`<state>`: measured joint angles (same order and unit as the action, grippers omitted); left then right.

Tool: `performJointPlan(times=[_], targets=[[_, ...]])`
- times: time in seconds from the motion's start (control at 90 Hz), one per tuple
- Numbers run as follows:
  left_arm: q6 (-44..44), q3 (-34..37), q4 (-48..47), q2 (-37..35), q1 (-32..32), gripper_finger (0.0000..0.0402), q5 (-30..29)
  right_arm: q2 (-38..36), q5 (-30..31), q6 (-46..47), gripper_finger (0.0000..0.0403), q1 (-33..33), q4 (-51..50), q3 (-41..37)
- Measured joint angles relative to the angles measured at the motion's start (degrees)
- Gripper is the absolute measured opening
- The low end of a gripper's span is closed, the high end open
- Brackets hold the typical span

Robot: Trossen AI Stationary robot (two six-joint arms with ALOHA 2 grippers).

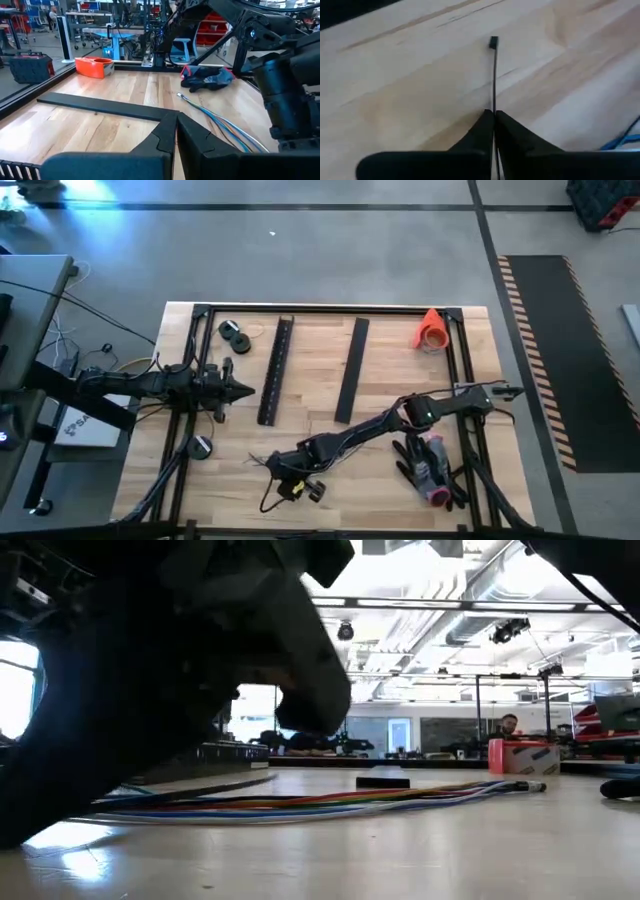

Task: Ziptie cables
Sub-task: Wrap the cable wires using zip tie

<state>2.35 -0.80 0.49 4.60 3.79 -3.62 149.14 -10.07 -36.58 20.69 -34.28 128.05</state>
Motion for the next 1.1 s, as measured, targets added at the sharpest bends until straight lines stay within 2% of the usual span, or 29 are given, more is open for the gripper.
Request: performJointPlan(times=[0.322, 0.478, 0.622, 0.889, 1.011, 1.1], targets=[[0.00, 0.00, 0.02, 0.01, -0.02, 0.0000, -0.01, -10.88, 8.88, 4.89, 0.0000, 2.62, 3.75, 0.02], [-0.01, 0.00, 0.04, 0.00, 0.00, 0.0000, -0.04, -17.79, 18.56, 6.98, 0.0000, 5.67, 2.90, 0.06], [-0.02, 0.00, 0.02, 0.00, -0.02, 0.0000, -0.04, -22.07, 23.05, 12.85, 0.0000, 7.99, -5.68, 0.11], [0.00, 0.00, 0.02, 0.02, 0.00, 0.0000, -0.04, -24.11, 38.71, 28.72, 0.0000, 15.61, -23.42, -0.12], [0.00, 0.00, 0.04, 0.02, -0.02, 0.0000, -0.04, -24.60, 48.49, 39.47, 0.0000, 18.11, -28.92, -4.82], [-0.01, 0.00, 0.02, 0.01, 0.00, 0.0000, -0.02, -26.31, 52.29, 49.32, 0.0000, 19.78, -33.09, -9.76]])
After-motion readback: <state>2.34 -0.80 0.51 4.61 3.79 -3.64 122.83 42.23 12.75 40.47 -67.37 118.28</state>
